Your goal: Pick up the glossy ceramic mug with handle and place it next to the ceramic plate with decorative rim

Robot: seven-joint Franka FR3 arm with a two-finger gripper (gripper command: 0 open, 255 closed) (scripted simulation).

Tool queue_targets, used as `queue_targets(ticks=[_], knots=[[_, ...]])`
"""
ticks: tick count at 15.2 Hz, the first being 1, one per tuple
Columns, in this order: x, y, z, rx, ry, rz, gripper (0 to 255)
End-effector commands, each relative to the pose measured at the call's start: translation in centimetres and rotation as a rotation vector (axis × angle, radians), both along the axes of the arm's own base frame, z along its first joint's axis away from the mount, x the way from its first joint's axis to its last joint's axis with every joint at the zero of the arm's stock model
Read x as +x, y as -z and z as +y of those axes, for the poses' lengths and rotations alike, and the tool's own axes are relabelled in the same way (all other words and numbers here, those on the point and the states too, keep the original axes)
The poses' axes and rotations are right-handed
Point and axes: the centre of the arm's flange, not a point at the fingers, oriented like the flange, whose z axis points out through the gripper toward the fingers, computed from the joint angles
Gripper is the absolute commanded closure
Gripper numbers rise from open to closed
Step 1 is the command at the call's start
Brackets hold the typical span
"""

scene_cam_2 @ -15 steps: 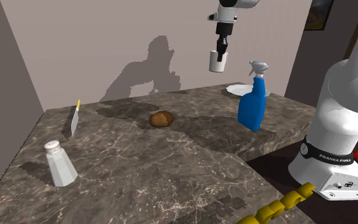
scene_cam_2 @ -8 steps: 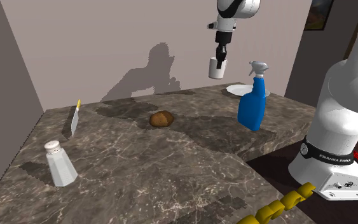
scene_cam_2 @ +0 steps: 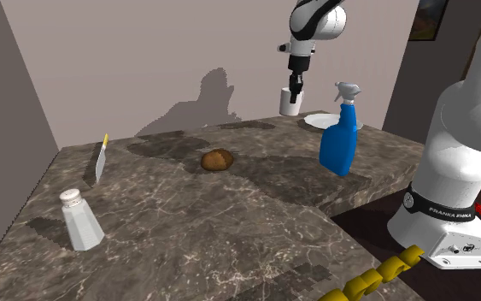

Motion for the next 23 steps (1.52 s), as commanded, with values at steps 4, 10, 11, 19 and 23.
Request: queue_targets(ticks=[4,10,11,19,23], knots=[[0.0,2.6,0.0,-0.001,0.0,-0.001,255],[0.0,5.2,0.0,-0.001,0.0,-0.001,255],[0.0,5.2,0.0,-0.001,0.0,-0.001,255],[0.0,5.2,-0.1,-0.001,0.0,-0.001,0],[0.0,5.2,-0.1,-0.001,0.0,-0.001,0]])
